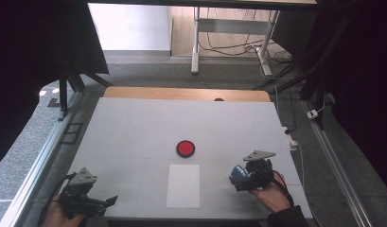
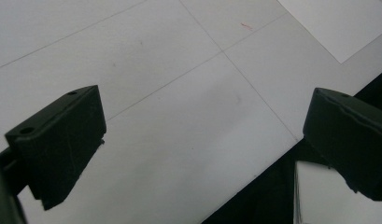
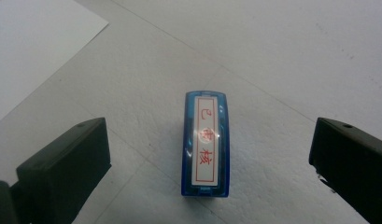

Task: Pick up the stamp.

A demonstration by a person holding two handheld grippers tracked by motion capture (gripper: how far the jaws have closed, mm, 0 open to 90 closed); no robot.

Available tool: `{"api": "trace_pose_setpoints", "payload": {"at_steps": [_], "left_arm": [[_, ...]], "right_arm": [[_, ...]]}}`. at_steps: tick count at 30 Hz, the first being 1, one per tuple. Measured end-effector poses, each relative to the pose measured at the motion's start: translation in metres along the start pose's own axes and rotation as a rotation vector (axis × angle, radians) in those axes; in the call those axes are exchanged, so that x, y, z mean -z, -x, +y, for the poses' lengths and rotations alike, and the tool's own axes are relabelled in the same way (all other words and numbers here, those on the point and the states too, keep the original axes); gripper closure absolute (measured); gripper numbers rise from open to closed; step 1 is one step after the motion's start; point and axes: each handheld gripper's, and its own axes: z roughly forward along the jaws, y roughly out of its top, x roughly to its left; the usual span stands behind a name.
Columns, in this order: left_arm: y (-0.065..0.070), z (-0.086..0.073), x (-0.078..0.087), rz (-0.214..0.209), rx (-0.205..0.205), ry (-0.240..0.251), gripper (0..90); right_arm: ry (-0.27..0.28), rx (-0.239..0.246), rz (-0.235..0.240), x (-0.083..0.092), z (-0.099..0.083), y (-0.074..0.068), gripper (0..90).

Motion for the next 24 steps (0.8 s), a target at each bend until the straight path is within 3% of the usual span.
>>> {"api": "trace_pose_setpoints", "payload": {"at_steps": [10,13,24], "left_arm": [[0.0000,0.0000,0.0000,-0.001,0.000,-0.001,0.0],[0.0002,0.0000,0.0000,-0.003,-0.002,-0.002,0.0],[0.0003,0.0002,-0.0003,-0.002,-0.004,-0.005,0.0]], "right_arm": [[-0.038,0.003,-0.007,-0.0081,-0.0004,0.0001,0.0],[-0.041,0.010,-0.016,-0.0064,0.0002,0.0009,7.8],[-0.048,0.005,0.028,-0.0034,0.0034,0.0043,42.6]]}}
